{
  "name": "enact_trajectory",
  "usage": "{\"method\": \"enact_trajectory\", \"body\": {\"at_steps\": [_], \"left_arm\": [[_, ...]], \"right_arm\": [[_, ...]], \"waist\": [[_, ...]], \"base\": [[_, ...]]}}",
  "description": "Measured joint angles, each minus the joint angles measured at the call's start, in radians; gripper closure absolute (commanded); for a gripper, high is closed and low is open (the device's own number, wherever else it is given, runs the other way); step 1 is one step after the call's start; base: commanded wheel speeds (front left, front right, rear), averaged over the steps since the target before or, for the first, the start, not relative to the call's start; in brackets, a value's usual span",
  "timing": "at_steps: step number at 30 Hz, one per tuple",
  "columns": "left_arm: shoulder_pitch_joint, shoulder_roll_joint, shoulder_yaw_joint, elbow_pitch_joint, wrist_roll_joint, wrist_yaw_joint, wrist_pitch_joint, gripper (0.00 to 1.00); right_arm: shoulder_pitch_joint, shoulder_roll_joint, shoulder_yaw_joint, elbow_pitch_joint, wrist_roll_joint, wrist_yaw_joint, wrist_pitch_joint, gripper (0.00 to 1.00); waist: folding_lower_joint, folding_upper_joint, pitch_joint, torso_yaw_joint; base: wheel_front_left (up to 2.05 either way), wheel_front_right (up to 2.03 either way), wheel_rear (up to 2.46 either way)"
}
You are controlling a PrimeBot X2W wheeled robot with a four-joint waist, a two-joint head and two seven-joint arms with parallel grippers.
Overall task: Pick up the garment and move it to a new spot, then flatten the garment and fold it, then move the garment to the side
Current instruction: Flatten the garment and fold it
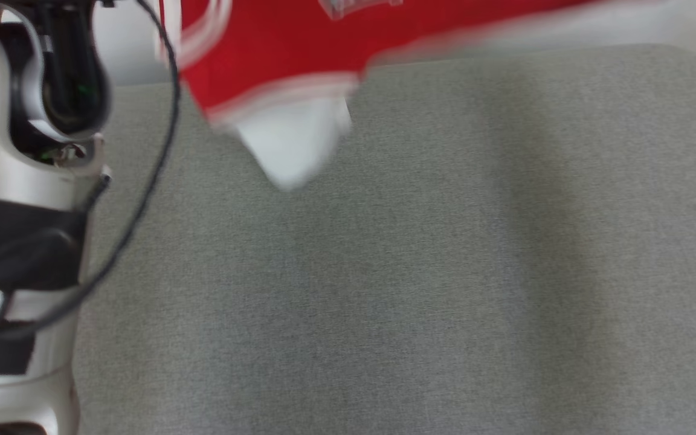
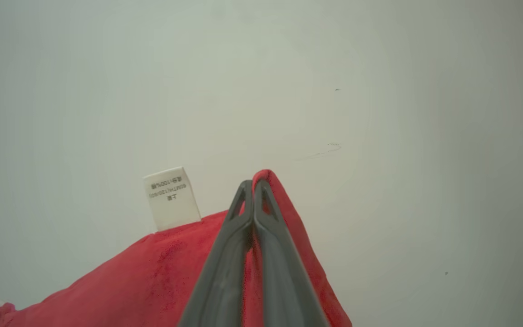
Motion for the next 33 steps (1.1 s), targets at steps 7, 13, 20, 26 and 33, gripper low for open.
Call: {"method": "enact_trajectory", "body": {"at_steps": [7,13,20,26,33], "left_arm": [[0.191,0.035,-0.092,-0.085,0.076,-0.044,-0.002,1.00],[0.513,0.083,-0.122,-0.022,0.069,-0.070,-0.001,1.00],[0.709,0.090,-0.145,0.053,0.041,-0.106,-0.001,1.00],[0.816,0.084,-0.120,0.039,0.038,-0.109,-0.001,1.00],[0.938,0.057,-0.119,-0.004,0.032,-0.109,-0.001,1.00]], "right_arm": [[0.258,-0.052,0.042,0.006,-0.035,0.071,-0.006,1.00],[0.538,-0.050,0.046,0.088,-0.032,0.098,0.010,1.00],[0.650,-0.039,0.008,0.187,-0.014,0.103,-0.024,1.00],[0.715,-0.031,0.012,0.207,-0.012,0.107,-0.033,1.00],[0.852,-0.030,0.011,0.209,-0.024,0.089,-0.019,1.00]], "waist": [[0.0000,0.0001,0.023,0.026],[0.0000,0.0001,0.064,0.040],[0.0000,0.0001,0.051,0.058],[-0.0001,0.0001,0.010,0.063],[-0.0001,0.0001,-0.031,0.080]], "base": [[0.00,0.00,0.00],[0.00,0.00,0.00],[0.00,0.00,0.00],[0.00,0.00,0.00],[0.00,0.00,0.00]]}}
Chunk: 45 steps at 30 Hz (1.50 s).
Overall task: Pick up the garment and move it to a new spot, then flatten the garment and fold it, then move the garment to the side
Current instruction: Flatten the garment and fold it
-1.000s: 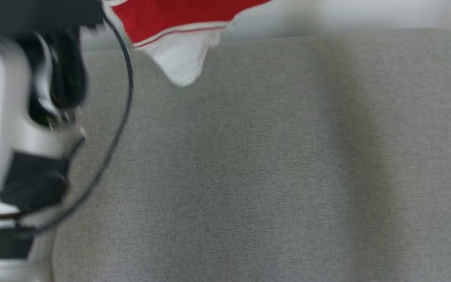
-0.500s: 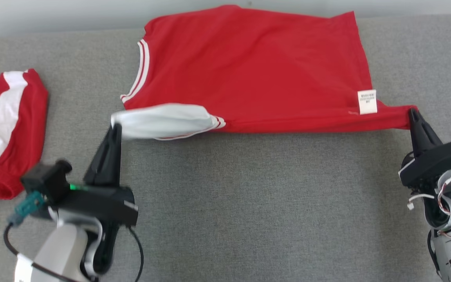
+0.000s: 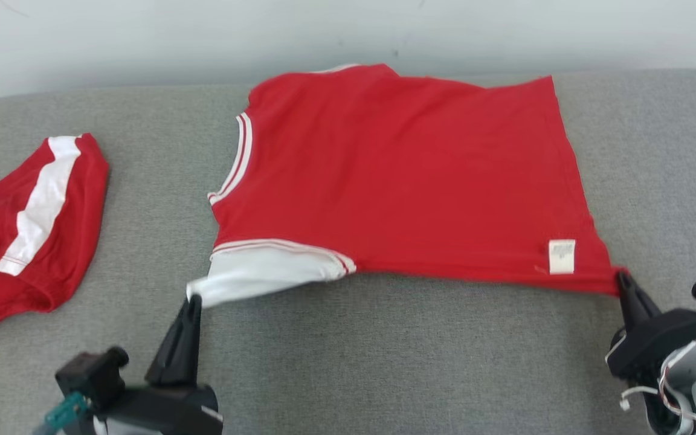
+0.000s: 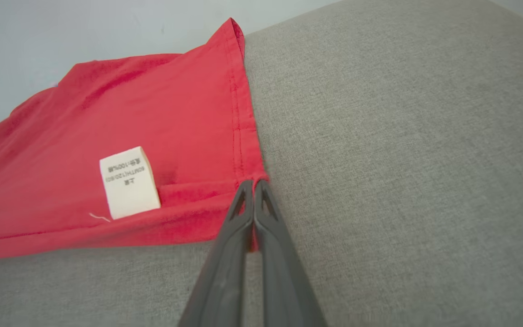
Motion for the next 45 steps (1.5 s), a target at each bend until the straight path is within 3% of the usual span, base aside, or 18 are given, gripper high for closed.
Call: {"method": "enact_trajectory", "body": {"at_steps": [13,27,45], "left_arm": [[0.123,0.003,0.040,-0.053,-0.007,0.012,0.000,1.00],[0.232,0.017,0.012,-0.041,-0.006,0.003,0.000,1.00],[0.310,0.048,-0.035,-0.031,-0.018,-0.048,0.054,1.00]], "right_arm": [[0.103,0.023,0.012,-0.085,0.006,-0.015,0.046,1.00],[0.279,0.026,0.010,-0.157,-0.004,-0.090,0.143,1.00],[0.350,0.007,-0.028,-0.284,-0.024,-0.134,0.203,1.00]], "waist": [[0.0000,0.0000,-0.031,0.009],[0.0000,-0.0001,-0.036,0.007],[0.0000,-0.0001,-0.033,0.039]], "base": [[0.00,0.00,0.00],[0.00,0.00,0.00],[0.00,0.00,0.00]]}}
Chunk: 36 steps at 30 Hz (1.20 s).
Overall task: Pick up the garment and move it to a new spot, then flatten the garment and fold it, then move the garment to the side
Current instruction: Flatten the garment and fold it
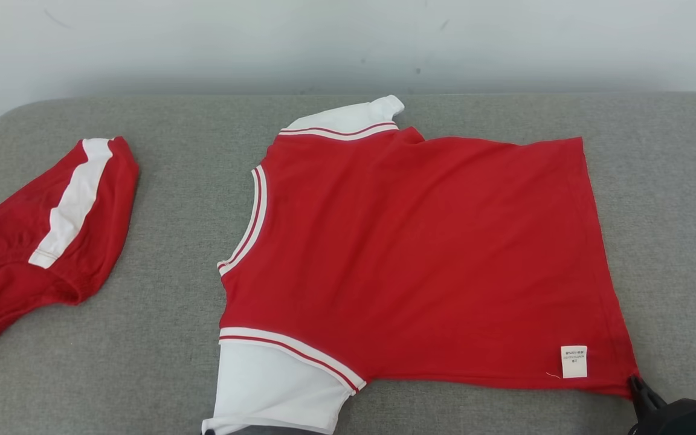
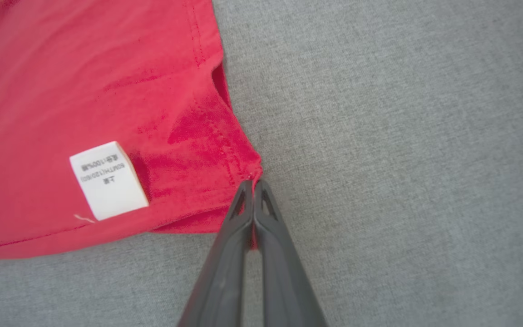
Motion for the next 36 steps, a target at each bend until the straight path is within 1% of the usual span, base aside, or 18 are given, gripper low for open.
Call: {"method": "enact_trajectory", "body": {"at_steps": [6,12,14,19,22,31,32,33,36], "left_arm": [[0.010,0.006,0.003,-0.003,-0.010,-0.001,0.012,1.00],[0.032,0.012,-0.009,0.002,-0.035,-0.010,0.045,1.00],[0.041,0.016,-0.010,0.007,-0.041,-0.011,0.053,1.00],[0.051,0.026,-0.009,0.014,-0.053,-0.011,0.079,1.00],[0.065,0.031,-0.012,0.019,-0.061,-0.019,0.098,1.00],[0.061,0.047,-0.027,0.025,-0.062,-0.019,0.142,1.00],[0.058,0.047,-0.026,0.025,-0.061,-0.018,0.148,0.09],[0.058,0.048,-0.027,0.025,-0.060,-0.018,0.150,0.00],[0.056,0.048,-0.030,0.028,-0.060,-0.018,0.160,0.00]], "right_arm": [[0.004,-0.001,0.016,-0.068,-0.016,-0.007,0.025,1.00],[0.064,-0.002,0.009,-0.120,-0.016,-0.009,0.065,1.00],[0.088,-0.002,0.000,-0.135,-0.016,-0.016,0.077,1.00],[0.139,0.002,-0.007,-0.166,-0.016,-0.017,0.114,1.00],[0.141,0.011,-0.006,-0.175,-0.017,-0.024,0.132,1.00],[0.184,0.029,-0.033,-0.197,-0.034,-0.029,0.176,1.00],[0.184,0.033,-0.036,-0.206,-0.035,-0.030,0.182,0.32],[0.183,0.037,-0.037,-0.208,-0.034,-0.031,0.186,0.00],[0.181,0.048,-0.038,-0.215,-0.035,-0.034,0.193,0.00]], "waist": [[0.0000,0.0001,0.005,0.019],[0.0000,0.0000,0.003,0.024],[0.0000,0.0001,0.001,0.024],[0.0000,0.0000,-0.009,0.016],[0.0000,0.0000,-0.013,0.006],[0.0000,0.0001,-0.016,-0.001],[0.0000,0.0000,-0.017,-0.001],[0.0000,0.0000,-0.017,-0.001],[0.0000,0.0001,-0.019,0.000]], "base": [[0.00,0.00,0.00],[0.00,0.00,0.00],[0.00,0.00,0.00],[0.00,0.00,0.00],[0.00,0.00,0.00],[0.00,0.00,0.00],[0.00,0.00,0.00],[0.00,0.00,0.00],[0.00,0.00,0.00]]}}
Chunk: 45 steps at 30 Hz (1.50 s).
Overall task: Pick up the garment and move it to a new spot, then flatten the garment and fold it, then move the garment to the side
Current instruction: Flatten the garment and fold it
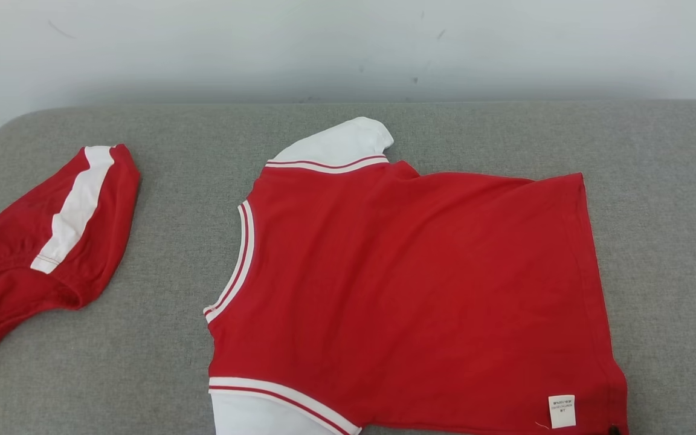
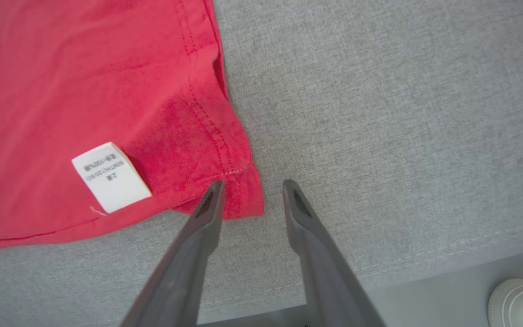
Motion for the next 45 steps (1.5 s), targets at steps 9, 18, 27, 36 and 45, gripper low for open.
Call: {"method": "enact_trajectory", "body": {"at_steps": [9,18,27,36,45], "left_arm": [[-0.001,0.019,0.009,0.020,0.001,0.017,0.025,0.00],[-0.064,0.072,0.106,-0.018,0.088,0.143,-0.037,0.00],[-0.246,-0.044,0.106,-0.182,0.184,0.169,-0.190,0.00],[-0.327,-0.085,0.069,-0.149,0.253,0.170,-0.199,0.00],[-0.295,-0.091,0.092,0.007,0.276,0.194,-0.121,0.00]], "right_arm": [[0.000,0.002,-0.004,-0.032,-0.010,0.000,0.013,0.00],[-0.059,0.003,-0.035,-0.100,-0.052,-0.001,-0.083,0.00],[-0.207,0.053,0.013,-0.136,-0.016,0.062,-0.299,0.00],[-0.246,0.073,0.039,-0.018,-0.014,0.064,-0.435,0.00],[-0.251,0.077,0.068,0.067,-0.035,0.071,-0.509,0.00]], "waist": [[0.0000,0.0000,-0.010,0.002],[0.0000,0.0000,-0.038,0.010],[0.0001,0.0000,-0.082,0.023],[0.0001,0.0000,-0.130,0.021],[0.0001,0.0001,-0.147,-0.007]], "base": [[0.00,0.00,0.00],[0.00,0.00,0.00],[0.00,0.00,0.00],[0.00,0.00,0.00],[0.00,0.00,0.00]]}}
